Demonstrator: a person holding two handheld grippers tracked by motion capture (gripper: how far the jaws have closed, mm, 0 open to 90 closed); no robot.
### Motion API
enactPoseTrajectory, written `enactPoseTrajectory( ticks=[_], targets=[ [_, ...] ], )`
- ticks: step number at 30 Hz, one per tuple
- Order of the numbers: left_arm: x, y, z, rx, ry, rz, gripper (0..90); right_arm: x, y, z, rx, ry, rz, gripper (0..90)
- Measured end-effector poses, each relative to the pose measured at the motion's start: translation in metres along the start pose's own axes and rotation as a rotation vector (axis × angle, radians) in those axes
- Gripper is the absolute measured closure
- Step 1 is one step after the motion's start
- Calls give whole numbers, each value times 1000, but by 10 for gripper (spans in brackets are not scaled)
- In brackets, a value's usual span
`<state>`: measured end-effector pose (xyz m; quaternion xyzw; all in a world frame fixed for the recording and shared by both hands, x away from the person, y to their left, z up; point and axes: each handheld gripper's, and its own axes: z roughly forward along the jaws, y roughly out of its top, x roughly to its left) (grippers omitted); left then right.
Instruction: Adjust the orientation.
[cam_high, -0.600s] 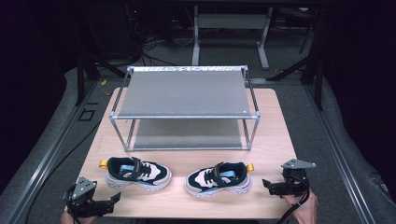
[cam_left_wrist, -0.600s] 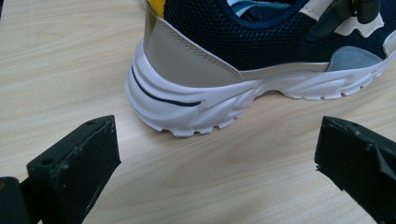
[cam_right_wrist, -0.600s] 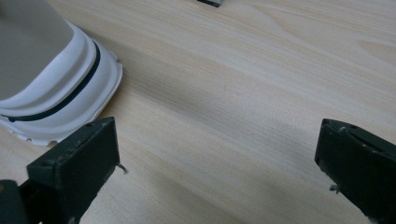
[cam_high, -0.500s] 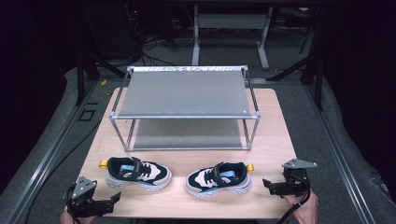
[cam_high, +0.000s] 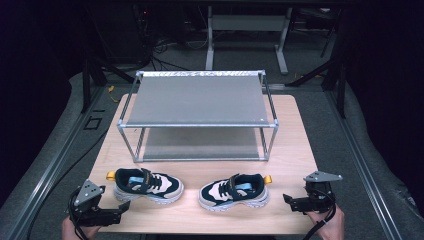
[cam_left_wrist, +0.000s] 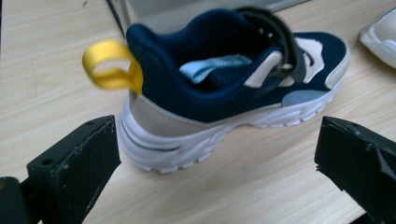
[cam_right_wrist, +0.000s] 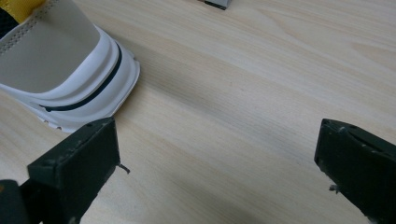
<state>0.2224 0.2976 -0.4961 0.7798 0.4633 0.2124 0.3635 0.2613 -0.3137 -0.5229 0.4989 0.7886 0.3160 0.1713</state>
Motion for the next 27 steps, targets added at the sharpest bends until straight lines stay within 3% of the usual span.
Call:
enactPoseTrajectory(
  ticks=[10,11,27],
  targets=[
    [-5,30,5,11,-17,69,1,3,2,-7,3,14,-25,0],
    [-5,32,6,14,-19,75,1,4,3,-7,-1,-2,-23,0],
    [-13,62,28,66,-92,157,16,2,3,-5,32,17,-22,1]
  ],
)
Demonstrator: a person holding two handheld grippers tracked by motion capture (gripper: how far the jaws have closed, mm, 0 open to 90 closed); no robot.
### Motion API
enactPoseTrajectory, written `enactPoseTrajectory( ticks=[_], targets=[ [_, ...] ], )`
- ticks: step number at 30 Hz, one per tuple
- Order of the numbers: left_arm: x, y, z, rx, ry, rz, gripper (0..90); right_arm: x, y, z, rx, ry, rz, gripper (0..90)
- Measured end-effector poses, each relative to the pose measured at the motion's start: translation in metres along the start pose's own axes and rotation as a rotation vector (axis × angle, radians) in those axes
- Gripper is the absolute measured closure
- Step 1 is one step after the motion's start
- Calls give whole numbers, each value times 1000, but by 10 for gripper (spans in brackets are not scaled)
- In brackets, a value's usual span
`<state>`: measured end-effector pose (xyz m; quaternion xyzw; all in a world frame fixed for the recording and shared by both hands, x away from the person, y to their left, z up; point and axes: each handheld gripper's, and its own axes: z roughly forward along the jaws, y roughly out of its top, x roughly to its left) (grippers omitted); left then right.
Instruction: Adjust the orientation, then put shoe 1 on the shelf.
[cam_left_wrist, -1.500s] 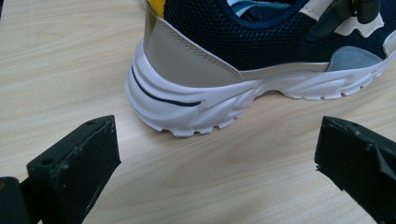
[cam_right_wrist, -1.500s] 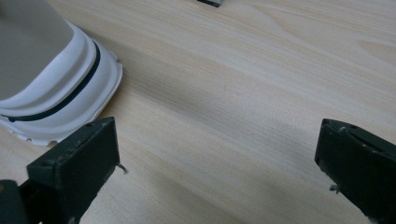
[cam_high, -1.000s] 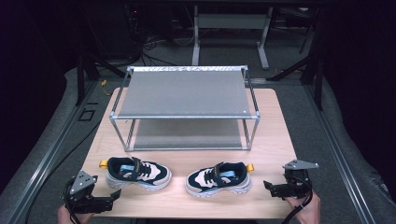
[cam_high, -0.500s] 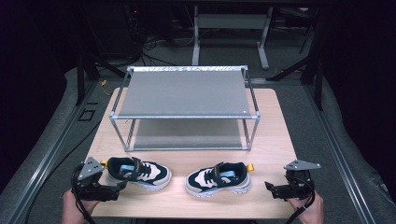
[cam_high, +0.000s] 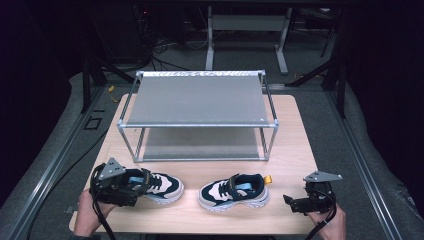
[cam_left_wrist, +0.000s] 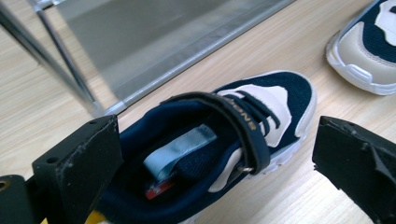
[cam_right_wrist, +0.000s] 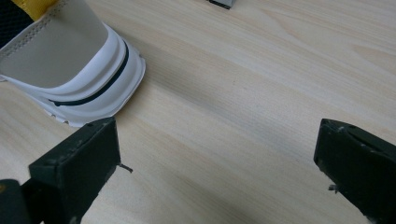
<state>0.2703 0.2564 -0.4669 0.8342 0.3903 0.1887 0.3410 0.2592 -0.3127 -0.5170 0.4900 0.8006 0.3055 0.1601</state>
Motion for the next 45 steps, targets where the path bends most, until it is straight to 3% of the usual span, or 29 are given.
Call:
enactPoseTrajectory(
  ticks=[6,9,15,19,24,26,31,45],
  targets=[
    [1,1,6,29,-19,-2,46,-2,-3,0,-7,-10,6,4],
    [3,-1,8,51,-37,7,90,-2,-4,-1,10,-5,2,5],
    [4,-5,13,85,-58,16,173,-2,-6,2,-8,-12,14,6],
    [4,-7,14,92,-69,22,321,-3,-8,2,-5,-5,21,9],
    [4,-8,16,92,-103,32,404,-3,-8,2,2,-13,17,9],
    [5,-9,19,110,-122,54,440,-3,-7,1,18,-10,10,10],
    [7,-12,24,119,-175,65,533,-3,-7,3,4,-13,14,12],
    [6,-10,26,136,-185,135,671,-3,-10,5,10,-15,30,20]
  ],
)
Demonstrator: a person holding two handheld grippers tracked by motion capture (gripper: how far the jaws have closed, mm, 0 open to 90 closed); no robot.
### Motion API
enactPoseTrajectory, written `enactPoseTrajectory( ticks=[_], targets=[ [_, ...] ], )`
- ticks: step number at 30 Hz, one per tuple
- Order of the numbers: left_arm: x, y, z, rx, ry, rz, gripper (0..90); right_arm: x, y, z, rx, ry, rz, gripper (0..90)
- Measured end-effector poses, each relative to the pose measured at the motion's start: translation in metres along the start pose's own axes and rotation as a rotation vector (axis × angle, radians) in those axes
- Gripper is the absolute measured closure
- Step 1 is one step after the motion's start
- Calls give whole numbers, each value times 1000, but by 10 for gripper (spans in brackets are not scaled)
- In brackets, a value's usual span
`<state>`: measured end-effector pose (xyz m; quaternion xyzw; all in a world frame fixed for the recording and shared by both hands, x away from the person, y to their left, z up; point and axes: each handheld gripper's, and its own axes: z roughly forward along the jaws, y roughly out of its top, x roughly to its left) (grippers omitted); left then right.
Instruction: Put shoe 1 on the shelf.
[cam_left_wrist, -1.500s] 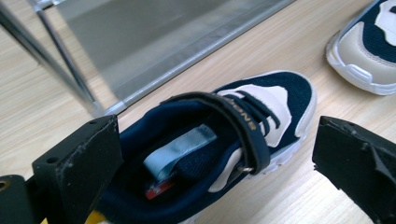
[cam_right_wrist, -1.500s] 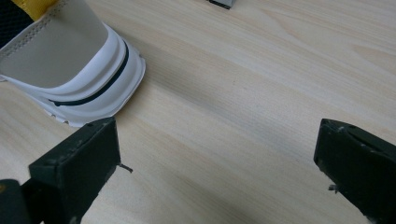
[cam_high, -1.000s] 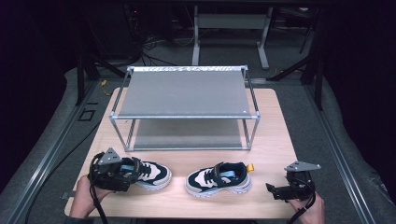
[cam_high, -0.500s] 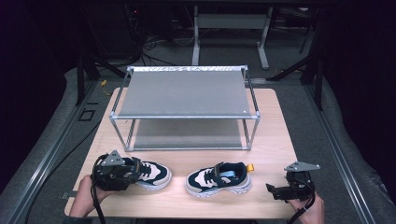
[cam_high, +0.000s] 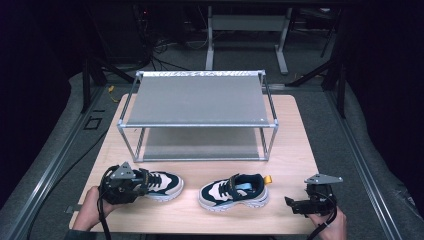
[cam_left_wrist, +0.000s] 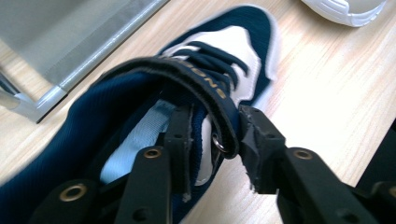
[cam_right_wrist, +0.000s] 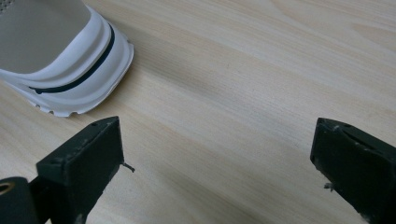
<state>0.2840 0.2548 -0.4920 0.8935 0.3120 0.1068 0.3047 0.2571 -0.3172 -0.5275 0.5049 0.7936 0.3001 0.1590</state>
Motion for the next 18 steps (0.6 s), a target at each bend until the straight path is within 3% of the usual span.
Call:
enactPoseTrajectory(
  ticks=[5,10,15,18],
  targets=[
    [-2,-1,0,-11,5,4,690,-1,-2,0,-11,-6,9,21],
    [-9,1,0,-45,32,-23,700,-2,-3,-2,-23,-17,17,23],
    [-20,8,1,-66,91,-86,702,-1,-3,-3,-20,-12,19,23],
    [-27,13,3,-91,130,-157,702,-1,-2,-2,-27,-13,18,23]
  ],
)
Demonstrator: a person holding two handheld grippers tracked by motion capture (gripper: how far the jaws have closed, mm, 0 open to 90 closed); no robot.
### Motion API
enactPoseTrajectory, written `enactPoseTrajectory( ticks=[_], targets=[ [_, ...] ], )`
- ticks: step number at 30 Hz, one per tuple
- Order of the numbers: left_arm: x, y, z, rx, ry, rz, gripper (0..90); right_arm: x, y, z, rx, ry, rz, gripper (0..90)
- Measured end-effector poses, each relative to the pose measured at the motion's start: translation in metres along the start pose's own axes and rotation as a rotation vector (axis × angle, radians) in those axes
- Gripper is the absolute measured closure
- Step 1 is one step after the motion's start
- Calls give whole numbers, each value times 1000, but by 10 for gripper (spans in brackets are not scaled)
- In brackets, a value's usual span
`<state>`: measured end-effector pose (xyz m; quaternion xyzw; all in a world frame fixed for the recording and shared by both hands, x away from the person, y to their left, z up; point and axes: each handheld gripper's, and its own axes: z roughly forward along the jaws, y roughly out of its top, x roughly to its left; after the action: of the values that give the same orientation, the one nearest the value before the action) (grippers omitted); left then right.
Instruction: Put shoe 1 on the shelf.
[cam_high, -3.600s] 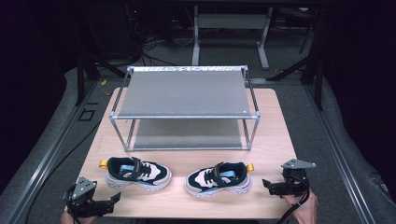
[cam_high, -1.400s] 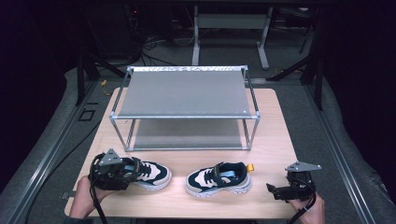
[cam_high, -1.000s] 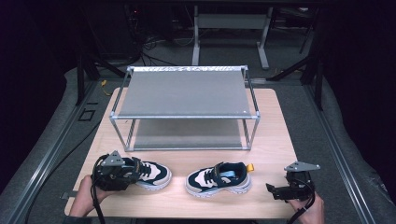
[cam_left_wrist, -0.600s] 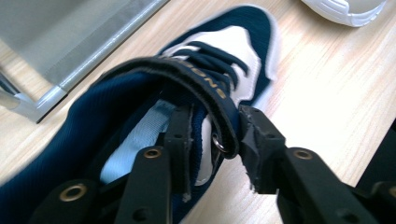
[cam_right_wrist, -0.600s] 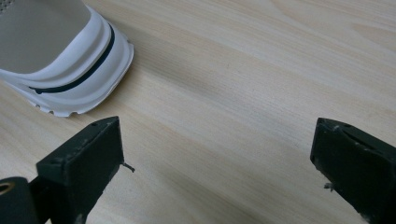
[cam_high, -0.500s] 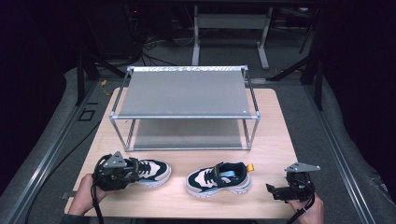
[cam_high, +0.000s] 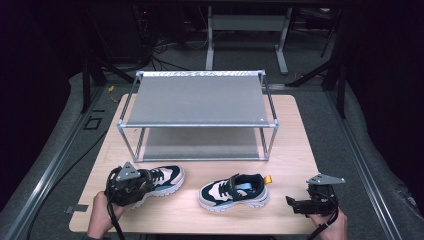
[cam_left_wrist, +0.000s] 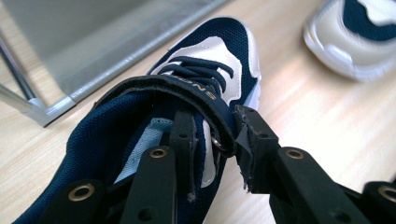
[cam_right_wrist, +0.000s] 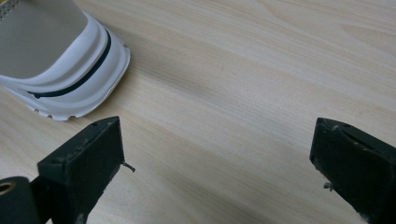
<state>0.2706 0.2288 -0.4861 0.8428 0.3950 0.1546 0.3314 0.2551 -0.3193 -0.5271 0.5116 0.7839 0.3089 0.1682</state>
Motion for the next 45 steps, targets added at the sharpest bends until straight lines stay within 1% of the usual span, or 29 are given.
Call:
enactPoseTrajectory(
  ticks=[2,3,4,5,6,9,10,12,13,14,15,16,18,20,21,22,23,24,25,26,27,30,31,33,36,40,42,43,45],
  targets=[
    [-5,2,2,-8,34,-35,702,1,1,1,-1,7,1,23],
    [-7,3,3,-7,48,-43,701,2,1,2,1,9,1,22],
    [-10,4,5,-14,66,-68,700,2,2,2,12,5,-4,22],
    [-11,5,7,-12,74,-77,700,4,2,4,-7,2,2,22],
    [-13,6,10,-16,87,-107,699,4,3,5,-4,7,1,22],
    [-15,6,15,-30,102,-143,697,5,4,5,9,13,-4,22],
    [-17,7,16,-28,107,-142,695,6,5,6,0,6,-6,22],
    [-19,6,20,-21,106,-124,691,6,5,6,2,15,-4,22],
    [-20,6,21,-14,101,-110,669,6,5,7,3,17,-5,22],
    [-21,6,21,-11,103,-99,629,7,5,6,9,6,-6,22],
    [-21,6,20,-11,107,-93,583,7,5,7,9,8,-5,22],
    [-21,6,16,-12,97,-78,535,7,4,7,7,14,-3,22],
    [-18,5,7,-45,75,-64,389,6,3,7,10,13,-4,21],
    [-15,4,-4,-66,74,-41,271,5,2,8,8,17,-1,21],
    [-13,3,-8,-79,72,-35,192,5,2,7,11,23,0,21],
    [-9,1,-12,-86,64,-27,150,5,2,7,15,25,0,21],
    [-6,-1,-16,-90,68,-32,129,5,1,8,6,27,1,21],
    [-2,-4,-20,-100,67,-24,72,5,1,9,4,29,2,20],
    [3,-7,-23,-90,64,-21,21,5,1,9,5,30,3,21],
    [6,-9,-25,-95,64,-16,0,5,1,9,4,29,2,20],
    [11,-14,-27,-100,44,-7,0,5,1,9,3,27,1,20],
    [19,-22,-27,-107,35,-13,0,6,2,9,4,29,2,20],
    [22,-25,-26,-103,26,-5,0,6,2,10,5,29,3,20],
    [26,-31,-22,-106,20,-5,0,6,3,10,6,28,-2,20],
    [32,-39,-13,-105,-24,-6,0,7,3,10,7,25,-3,20],
    [35,-44,1,-92,-37,-5,0,8,3,10,9,21,-5,20],
    [36,-46,6,-98,-50,-4,0,7,2,10,14,22,0,19],
    [36,-47,8,-99,-52,-10,0,7,2,10,14,22,0,19],
    [36,-47,12,-96,-52,-4,0,6,2,9,14,22,0,20]
  ],
)
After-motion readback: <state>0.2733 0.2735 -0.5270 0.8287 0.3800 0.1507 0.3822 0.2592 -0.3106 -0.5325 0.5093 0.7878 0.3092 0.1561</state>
